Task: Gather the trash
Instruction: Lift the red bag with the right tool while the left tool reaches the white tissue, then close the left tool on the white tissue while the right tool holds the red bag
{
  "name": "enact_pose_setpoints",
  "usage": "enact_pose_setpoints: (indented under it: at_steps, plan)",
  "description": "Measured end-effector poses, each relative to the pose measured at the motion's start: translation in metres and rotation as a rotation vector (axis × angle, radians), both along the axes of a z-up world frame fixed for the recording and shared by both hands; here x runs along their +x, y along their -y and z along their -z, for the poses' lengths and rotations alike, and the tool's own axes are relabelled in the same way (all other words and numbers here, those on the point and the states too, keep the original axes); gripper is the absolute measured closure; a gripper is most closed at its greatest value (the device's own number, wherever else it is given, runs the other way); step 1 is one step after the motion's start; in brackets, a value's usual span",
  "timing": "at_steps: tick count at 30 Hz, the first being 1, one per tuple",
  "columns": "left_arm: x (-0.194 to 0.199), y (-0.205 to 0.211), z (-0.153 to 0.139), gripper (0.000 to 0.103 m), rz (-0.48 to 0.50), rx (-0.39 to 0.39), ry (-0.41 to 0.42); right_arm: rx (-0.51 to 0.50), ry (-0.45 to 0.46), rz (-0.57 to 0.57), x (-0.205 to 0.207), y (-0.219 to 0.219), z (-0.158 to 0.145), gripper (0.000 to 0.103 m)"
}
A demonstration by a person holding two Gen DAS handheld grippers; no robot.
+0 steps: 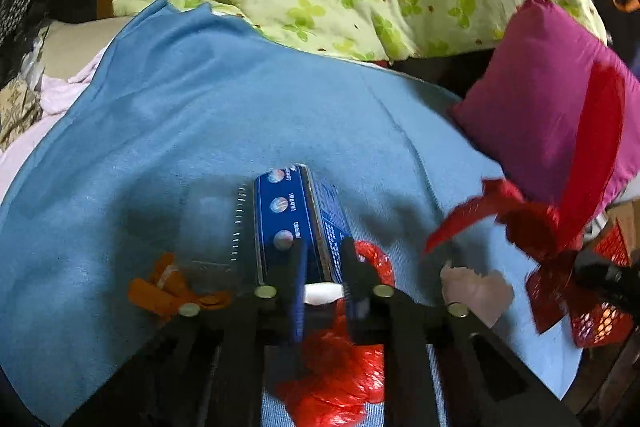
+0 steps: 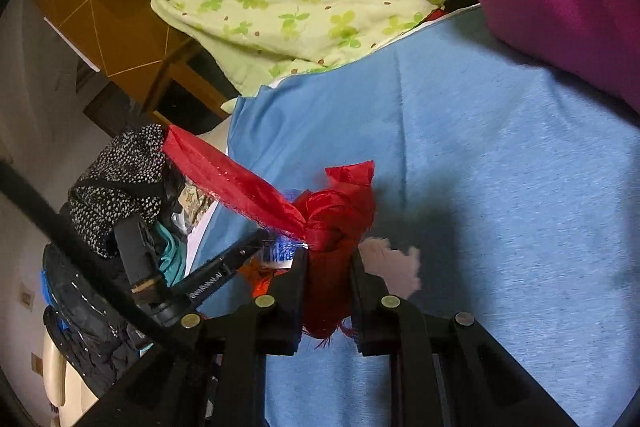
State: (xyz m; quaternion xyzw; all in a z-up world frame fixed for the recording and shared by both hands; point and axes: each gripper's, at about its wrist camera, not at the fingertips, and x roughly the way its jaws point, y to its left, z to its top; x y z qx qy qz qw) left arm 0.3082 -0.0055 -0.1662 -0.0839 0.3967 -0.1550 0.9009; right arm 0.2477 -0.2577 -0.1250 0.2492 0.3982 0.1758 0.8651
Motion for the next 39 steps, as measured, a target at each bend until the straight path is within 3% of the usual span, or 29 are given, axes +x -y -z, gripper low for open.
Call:
enact_pose_setpoints:
  at_steps: [9, 12, 16, 19, 21, 25, 29, 39]
  plan:
    - [-0.022, 0.012, -0.032, 0.097, 0.067, 0.078, 0.138, -0.02, 0.068, 0.016, -0.014, 0.004, -0.016, 0.083]
    - [-0.018, 0.004, -0.031, 0.097, 0.031, 0.091, 0.126, -0.019, 0.074, 0.024, -0.015, 0.006, -0.019, 0.083]
    - [-0.01, -0.01, -0.021, 0.082, -0.013, 0.048, 0.062, -0.016, 0.058, 0.035, -0.014, 0.007, -0.016, 0.083]
    - [-0.022, -0.001, -0.029, 0.072, 0.053, 0.027, 0.098, -0.021, 0.056, 0.048, -0.013, 0.011, -0.017, 0.083]
    - [-0.036, 0.016, -0.038, 0.05, 0.118, 0.031, 0.151, -0.034, 0.062, 0.078, -0.015, 0.017, -0.019, 0.083]
    - [-0.059, 0.06, -0.043, 0.047, 0.262, 0.058, 0.185, -0.058, 0.081, 0.153, -0.019, 0.035, -0.025, 0.083]
    - [-0.065, 0.099, -0.032, 0.045, 0.317, 0.131, 0.156, -0.072, 0.102, 0.211, -0.026, 0.053, -0.031, 0.083]
    - [-0.064, 0.14, 0.003, 0.046, 0.324, 0.245, 0.062, -0.07, 0.114, 0.236, -0.034, 0.072, -0.035, 0.083]
